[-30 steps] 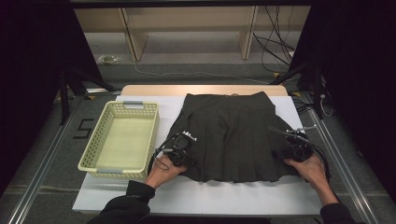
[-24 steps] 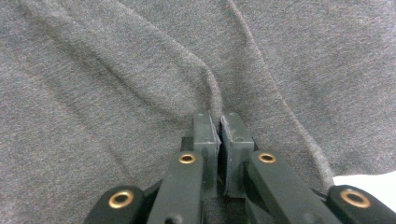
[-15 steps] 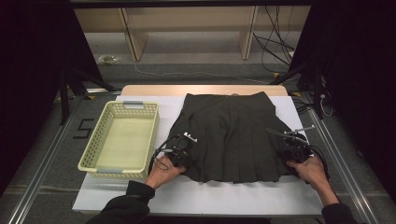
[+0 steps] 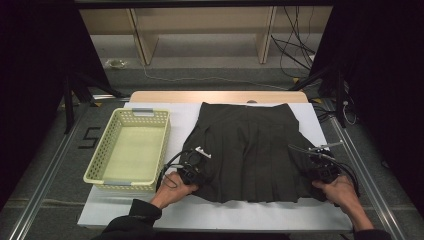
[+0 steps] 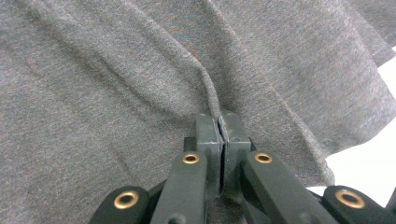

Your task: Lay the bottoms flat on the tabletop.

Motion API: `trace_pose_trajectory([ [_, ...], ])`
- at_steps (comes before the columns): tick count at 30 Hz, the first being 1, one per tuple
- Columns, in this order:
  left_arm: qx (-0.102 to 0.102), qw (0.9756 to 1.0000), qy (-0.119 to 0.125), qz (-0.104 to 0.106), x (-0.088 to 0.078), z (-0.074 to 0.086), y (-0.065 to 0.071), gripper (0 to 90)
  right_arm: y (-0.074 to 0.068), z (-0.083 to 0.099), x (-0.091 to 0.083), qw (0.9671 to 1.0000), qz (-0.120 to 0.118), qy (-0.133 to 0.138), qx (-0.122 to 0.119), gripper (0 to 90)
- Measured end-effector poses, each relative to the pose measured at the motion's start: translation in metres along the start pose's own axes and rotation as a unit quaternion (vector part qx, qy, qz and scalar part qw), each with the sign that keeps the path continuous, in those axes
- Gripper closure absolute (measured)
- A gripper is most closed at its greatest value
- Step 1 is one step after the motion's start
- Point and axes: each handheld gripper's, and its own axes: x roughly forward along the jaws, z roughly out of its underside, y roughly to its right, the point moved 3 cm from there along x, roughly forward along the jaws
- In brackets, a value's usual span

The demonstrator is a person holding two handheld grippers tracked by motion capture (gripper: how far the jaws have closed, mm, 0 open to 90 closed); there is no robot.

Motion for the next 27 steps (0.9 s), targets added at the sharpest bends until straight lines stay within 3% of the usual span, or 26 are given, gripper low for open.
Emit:
trace_pose_trajectory([
  [11,0.015,0.9995,0.000,0.026,-0.011,0.014,0.021,87.4,-0.007,0.018,-0.013,1.0000,-0.004,-0.001,-0.008,86.4],
  [14,0.005,0.9995,0.007,0.031,-0.014,0.012,0.017,84.5,-0.005,0.016,-0.015,0.9999,-0.008,0.013,0.000,65.0],
  [17,-0.008,0.9991,0.024,0.035,-0.021,0.008,0.012,73.9,0.000,0.010,-0.021,0.9988,-0.008,0.048,0.010,53.0],
  [21,-0.022,0.9984,0.048,0.019,-0.032,0.000,0.005,58.0,0.014,-0.001,-0.028,0.9959,0.016,0.087,0.020,43.9],
  [24,-0.028,0.9981,0.052,-0.018,-0.037,-0.005,-0.004,48.4,0.028,-0.010,-0.026,0.9944,0.029,0.094,0.038,40.0],
  [27,-0.048,0.9964,0.052,-0.045,-0.036,-0.011,-0.017,41.4,0.044,-0.016,-0.017,0.9941,0.047,0.084,0.049,37.6],
])
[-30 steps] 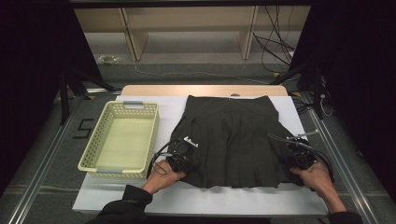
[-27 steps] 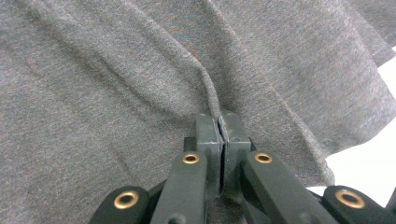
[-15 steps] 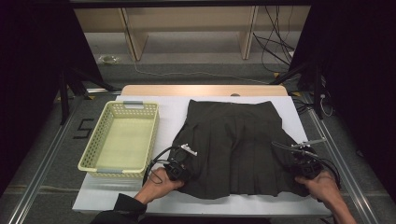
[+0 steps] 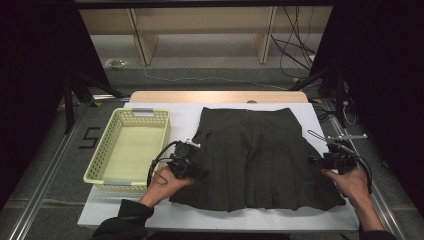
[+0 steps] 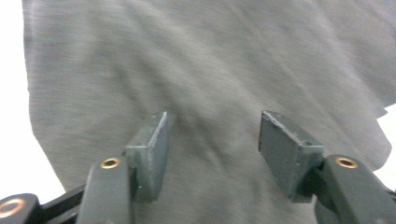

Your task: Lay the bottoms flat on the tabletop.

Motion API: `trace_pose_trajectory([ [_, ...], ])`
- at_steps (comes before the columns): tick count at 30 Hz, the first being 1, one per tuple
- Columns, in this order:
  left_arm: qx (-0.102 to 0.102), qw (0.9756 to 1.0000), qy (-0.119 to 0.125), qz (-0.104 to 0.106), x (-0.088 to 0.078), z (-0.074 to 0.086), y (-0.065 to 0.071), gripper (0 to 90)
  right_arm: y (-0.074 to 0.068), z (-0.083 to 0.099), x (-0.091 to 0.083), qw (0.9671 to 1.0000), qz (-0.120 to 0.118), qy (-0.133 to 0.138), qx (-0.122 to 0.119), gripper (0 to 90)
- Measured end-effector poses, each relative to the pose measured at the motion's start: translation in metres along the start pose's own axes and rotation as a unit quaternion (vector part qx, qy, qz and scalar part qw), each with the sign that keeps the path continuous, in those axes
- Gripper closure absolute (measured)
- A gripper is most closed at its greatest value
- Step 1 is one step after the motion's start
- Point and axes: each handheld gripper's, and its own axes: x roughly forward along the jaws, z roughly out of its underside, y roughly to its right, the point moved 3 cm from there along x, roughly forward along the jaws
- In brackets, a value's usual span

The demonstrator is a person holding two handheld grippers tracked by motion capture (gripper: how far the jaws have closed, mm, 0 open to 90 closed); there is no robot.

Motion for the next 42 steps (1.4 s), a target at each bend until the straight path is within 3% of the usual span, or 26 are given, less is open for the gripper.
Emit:
trace_pose_trajectory([
  [4,-0.017,0.9995,0.000,-0.028,0.008,-0.007,-0.012,37.0,0.013,-0.004,0.017,0.9995,0.016,-0.020,0.017,36.4],
  [9,-0.029,0.9984,0.000,-0.048,0.016,-0.015,-0.020,31.4,0.011,-0.005,0.029,0.9993,0.015,-0.034,0.003,34.2],
  [14,-0.050,0.9971,0.001,-0.058,0.021,-0.023,-0.031,25.4,0.012,-0.005,0.034,0.9992,0.017,-0.038,0.000,32.2],
  [20,-0.066,0.9968,-0.018,-0.043,0.042,-0.026,-0.037,25.1,0.019,-0.005,0.044,0.9983,0.022,-0.053,0.011,31.4],
  [23,-0.054,0.9974,-0.030,-0.038,0.055,-0.023,-0.037,36.3,0.018,-0.005,0.048,0.9979,0.024,-0.059,0.008,31.4],
  [25,-0.036,0.9978,-0.028,-0.048,0.055,-0.023,-0.037,52.1,0.019,-0.005,0.049,0.9979,0.024,-0.059,0.010,31.8],
  [28,-0.037,0.9984,-0.027,-0.032,0.053,-0.022,-0.040,69.4,0.020,-0.005,0.049,0.9980,0.024,-0.058,0.010,33.6],
  [31,-0.030,0.9988,-0.026,-0.030,0.052,-0.021,-0.039,78.7,0.019,-0.005,0.048,0.9980,0.029,-0.056,0.007,45.7],
  [37,-0.019,0.9991,-0.027,-0.025,0.049,-0.019,-0.035,81.5,0.015,-0.002,0.041,0.9976,0.015,-0.068,0.005,80.7],
  [42,0.001,0.9991,-0.034,-0.027,0.044,-0.015,-0.028,81.8,0.009,0.006,0.031,0.9960,0.005,-0.090,-0.005,86.5],
])
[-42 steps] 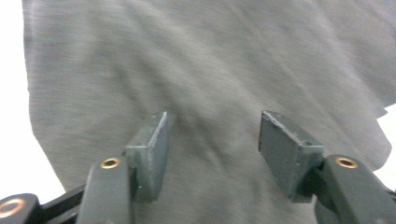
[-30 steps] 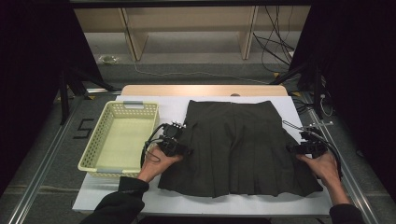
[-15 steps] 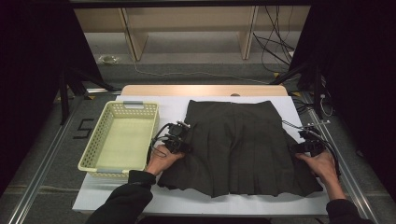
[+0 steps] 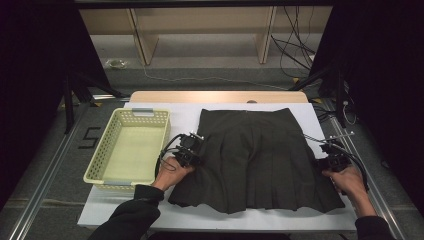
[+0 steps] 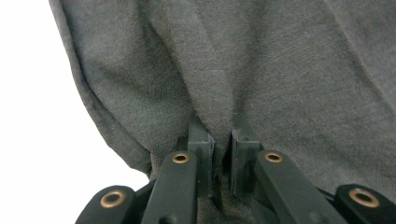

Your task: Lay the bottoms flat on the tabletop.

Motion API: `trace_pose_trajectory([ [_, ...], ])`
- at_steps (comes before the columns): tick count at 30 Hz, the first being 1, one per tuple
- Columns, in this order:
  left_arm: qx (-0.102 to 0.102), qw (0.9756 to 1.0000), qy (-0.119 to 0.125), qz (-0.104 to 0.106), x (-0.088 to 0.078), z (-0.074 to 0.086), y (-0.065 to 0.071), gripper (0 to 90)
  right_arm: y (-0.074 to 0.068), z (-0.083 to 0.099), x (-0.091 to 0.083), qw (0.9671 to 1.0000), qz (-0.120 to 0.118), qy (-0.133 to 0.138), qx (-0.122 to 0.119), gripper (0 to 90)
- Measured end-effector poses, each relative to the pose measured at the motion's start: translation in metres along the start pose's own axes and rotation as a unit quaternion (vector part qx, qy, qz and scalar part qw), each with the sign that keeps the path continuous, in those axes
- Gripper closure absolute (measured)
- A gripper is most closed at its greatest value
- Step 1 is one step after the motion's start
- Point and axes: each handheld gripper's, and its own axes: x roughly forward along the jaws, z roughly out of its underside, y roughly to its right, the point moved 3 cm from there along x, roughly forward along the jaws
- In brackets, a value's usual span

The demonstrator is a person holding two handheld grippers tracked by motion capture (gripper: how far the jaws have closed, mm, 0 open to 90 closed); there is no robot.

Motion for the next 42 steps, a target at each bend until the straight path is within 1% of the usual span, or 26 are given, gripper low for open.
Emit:
trace_pose_trajectory([
  [1,0.005,1.0000,-0.001,0.001,-0.002,0.001,0.001,81.8,-0.001,0.002,-0.002,1.0000,0.000,-0.004,-0.005,86.7],
  [2,0.005,1.0000,-0.002,0.004,-0.003,0.003,0.002,81.8,-0.001,0.005,-0.004,1.0000,-0.001,-0.005,-0.008,86.7],
  [6,0.011,0.9999,-0.003,0.010,-0.008,0.009,0.005,81.7,0.000,0.016,-0.010,0.9999,-0.007,-0.007,-0.005,86.7],
  [8,0.017,0.9997,-0.006,0.013,-0.009,0.012,0.006,81.7,0.000,0.021,-0.014,0.9999,-0.010,-0.005,-0.002,86.8],
  [9,0.015,0.9998,-0.006,0.014,-0.010,0.013,0.008,81.7,0.001,0.024,-0.016,0.9999,-0.011,-0.003,-0.002,86.8],
  [12,0.025,0.9995,-0.010,0.018,-0.012,0.018,0.012,81.7,0.000,0.030,-0.021,0.9999,-0.015,0.000,0.001,86.8],
  [17,0.036,0.9989,-0.016,0.026,-0.019,0.027,0.020,81.7,-0.002,0.042,-0.028,0.9998,-0.020,-0.001,-0.001,86.8],
  [23,0.048,0.9979,-0.021,0.038,-0.029,0.040,0.027,81.6,-0.012,0.058,-0.042,0.9998,-0.019,0.002,-0.009,86.8],
  [27,0.047,0.9976,-0.020,0.047,-0.035,0.047,0.027,81.5,-0.020,0.067,-0.049,0.9997,-0.021,0.003,-0.014,86.7],
  [29,0.048,0.9976,-0.019,0.047,-0.037,0.049,0.028,81.5,-0.024,0.070,-0.052,0.9996,-0.021,0.004,-0.018,86.7],
  [30,0.045,0.9977,-0.018,0.048,-0.038,0.050,0.029,81.4,-0.026,0.071,-0.053,0.9996,-0.020,0.003,-0.018,86.4],
  [31,0.047,0.9975,-0.021,0.048,-0.038,0.051,0.029,81.3,-0.028,0.072,-0.054,0.9996,-0.020,0.004,-0.018,86.0],
  [32,0.044,0.9977,-0.019,0.048,-0.038,0.051,0.029,81.0,-0.029,0.073,-0.054,0.9996,-0.019,0.004,-0.020,85.2],
  [33,0.043,0.9976,-0.020,0.049,-0.038,0.051,0.028,80.4,-0.029,0.072,-0.054,0.9996,-0.015,0.007,-0.022,82.8],
  [36,0.041,0.9978,-0.016,0.050,-0.039,0.049,0.028,76.8,-0.029,0.070,-0.054,0.9998,-0.002,0.010,-0.018,67.9],
  [38,0.036,0.9982,-0.009,0.048,-0.042,0.047,0.027,68.2,-0.028,0.067,-0.053,0.9996,0.004,0.022,-0.015,54.6],
  [39,0.031,0.9986,-0.003,0.043,-0.044,0.045,0.026,63.2,-0.028,0.065,-0.054,0.9993,0.006,0.031,-0.018,50.1],
  [41,0.030,0.9989,0.007,0.037,-0.050,0.040,0.025,54.9,-0.029,0.059,-0.058,0.9984,0.004,0.053,-0.018,44.3],
  [42,0.031,0.9990,0.014,0.030,-0.052,0.038,0.025,50.6,-0.030,0.056,-0.061,0.9977,0.006,0.065,-0.018,42.7],
])
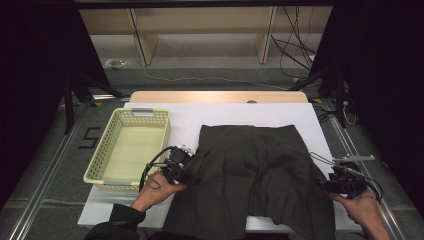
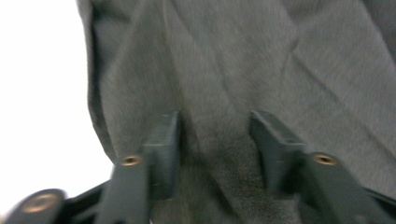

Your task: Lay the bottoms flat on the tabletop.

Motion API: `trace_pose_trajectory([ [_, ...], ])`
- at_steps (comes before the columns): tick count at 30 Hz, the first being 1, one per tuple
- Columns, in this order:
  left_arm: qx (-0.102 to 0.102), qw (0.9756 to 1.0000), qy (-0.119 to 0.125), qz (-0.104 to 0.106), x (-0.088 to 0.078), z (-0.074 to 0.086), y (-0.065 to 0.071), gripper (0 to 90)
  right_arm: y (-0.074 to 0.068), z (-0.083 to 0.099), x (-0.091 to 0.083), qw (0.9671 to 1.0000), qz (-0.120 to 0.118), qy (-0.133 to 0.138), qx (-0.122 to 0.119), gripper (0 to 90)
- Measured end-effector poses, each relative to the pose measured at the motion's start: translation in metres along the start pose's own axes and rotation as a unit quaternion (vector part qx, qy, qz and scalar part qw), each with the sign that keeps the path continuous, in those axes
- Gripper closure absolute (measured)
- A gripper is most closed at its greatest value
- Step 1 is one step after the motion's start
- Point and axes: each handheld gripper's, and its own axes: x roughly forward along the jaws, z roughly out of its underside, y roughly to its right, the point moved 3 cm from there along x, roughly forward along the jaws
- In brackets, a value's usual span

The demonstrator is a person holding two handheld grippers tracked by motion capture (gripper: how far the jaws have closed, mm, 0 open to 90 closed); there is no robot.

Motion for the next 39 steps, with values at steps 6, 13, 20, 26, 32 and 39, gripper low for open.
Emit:
trace_pose_trajectory([
  [6,-0.008,0.9993,0.026,-0.025,-0.003,-0.019,-0.004,36.2,0.001,-0.026,0.006,0.9995,-0.008,0.031,0.001,34.8],
  [13,-0.023,0.9989,0.032,-0.025,0.014,-0.036,-0.014,33.2,0.002,-0.048,0.038,0.9998,-0.014,0.010,0.005,31.9],
  [20,-0.017,0.9998,-0.006,-0.012,0.045,-0.033,-0.023,50.4,0.004,-0.047,0.065,0.9993,0.000,-0.036,-0.005,33.2],
  [26,-0.005,0.9996,-0.025,0.009,0.054,-0.031,-0.021,79.2,0.009,-0.043,0.073,0.9984,-0.013,-0.054,0.015,42.1],
  [32,0.003,0.9995,-0.028,0.011,0.054,-0.030,-0.022,84.4,0.003,-0.040,0.068,0.9985,-0.015,-0.052,0.008,78.5],
  [39,0.008,0.9995,-0.029,0.013,0.049,-0.026,-0.022,85.0,-0.008,-0.030,0.058,0.9967,-0.035,-0.073,-0.008,86.1],
])
